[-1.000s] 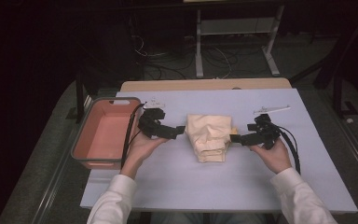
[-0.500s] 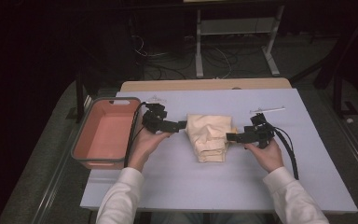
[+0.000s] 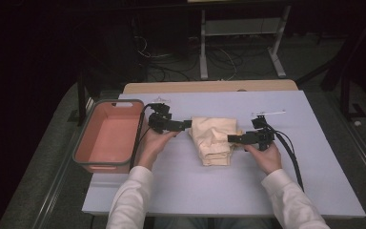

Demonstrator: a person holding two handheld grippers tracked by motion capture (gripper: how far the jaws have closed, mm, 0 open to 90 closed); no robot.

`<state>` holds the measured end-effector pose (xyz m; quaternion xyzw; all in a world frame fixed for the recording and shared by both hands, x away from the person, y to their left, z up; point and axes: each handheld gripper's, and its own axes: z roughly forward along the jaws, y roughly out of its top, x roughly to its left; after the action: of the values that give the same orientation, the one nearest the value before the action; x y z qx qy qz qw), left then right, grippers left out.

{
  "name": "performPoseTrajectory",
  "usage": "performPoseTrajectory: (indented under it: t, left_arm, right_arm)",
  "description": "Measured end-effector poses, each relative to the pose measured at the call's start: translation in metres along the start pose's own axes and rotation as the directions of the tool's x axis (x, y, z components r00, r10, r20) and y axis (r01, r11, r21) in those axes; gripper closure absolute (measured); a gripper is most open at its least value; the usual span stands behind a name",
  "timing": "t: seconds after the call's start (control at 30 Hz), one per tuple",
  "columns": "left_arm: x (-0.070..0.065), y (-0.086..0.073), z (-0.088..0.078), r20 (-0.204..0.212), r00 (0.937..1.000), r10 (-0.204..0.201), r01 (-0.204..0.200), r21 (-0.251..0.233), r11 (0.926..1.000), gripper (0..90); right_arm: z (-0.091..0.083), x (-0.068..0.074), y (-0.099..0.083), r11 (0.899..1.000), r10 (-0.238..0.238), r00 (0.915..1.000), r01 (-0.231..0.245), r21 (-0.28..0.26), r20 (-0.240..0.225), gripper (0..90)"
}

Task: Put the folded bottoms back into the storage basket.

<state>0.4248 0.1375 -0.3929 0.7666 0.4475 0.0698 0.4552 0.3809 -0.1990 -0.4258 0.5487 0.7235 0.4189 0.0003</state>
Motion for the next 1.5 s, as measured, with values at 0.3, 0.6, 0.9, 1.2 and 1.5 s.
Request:
performPoseTrajectory:
  t: [0.3, 0.6, 0.9, 1.2, 1.5]
  left_arm:
    - [0.006, -0.003, 0.016, -0.001, 0.9993, -0.036, 0.036, 0.001, 0.9993, 0.0]
    - [0.015, -0.011, 0.036, 0.018, 0.9963, -0.084, 0.083, 0.032, 0.996, 4.3]
    - [0.016, -0.018, 0.05, 0.031, 0.9927, -0.117, 0.115, 0.066, 0.9912, 10.6]
    - [0.013, -0.024, 0.06, 0.029, 0.9901, -0.137, 0.134, 0.082, 0.9876, 19.8]
    - [0.012, -0.027, 0.064, 0.047, 0.9846, -0.168, 0.164, 0.081, 0.9831, 33.4]
  right_arm:
    - [0.005, 0.002, -0.002, 1.0, 0.019, 0.9998, -0.019, 0.006, 0.009, 8.0]
    - [0.01, 0.004, -0.005, 0.997, 0.064, 0.9978, -0.064, 0.033, 0.017, 15.0]
    - [0.014, 0.006, -0.009, 0.991, 0.12, 0.9927, -0.121, 0.062, 0.011, 23.3]
    - [0.015, 0.009, -0.015, 0.983, 0.167, 0.9858, -0.168, 0.076, 0.009, 30.4]
    - [0.02, 0.01, -0.016, 0.977, 0.195, 0.9808, -0.193, 0.095, -0.006, 35.7]
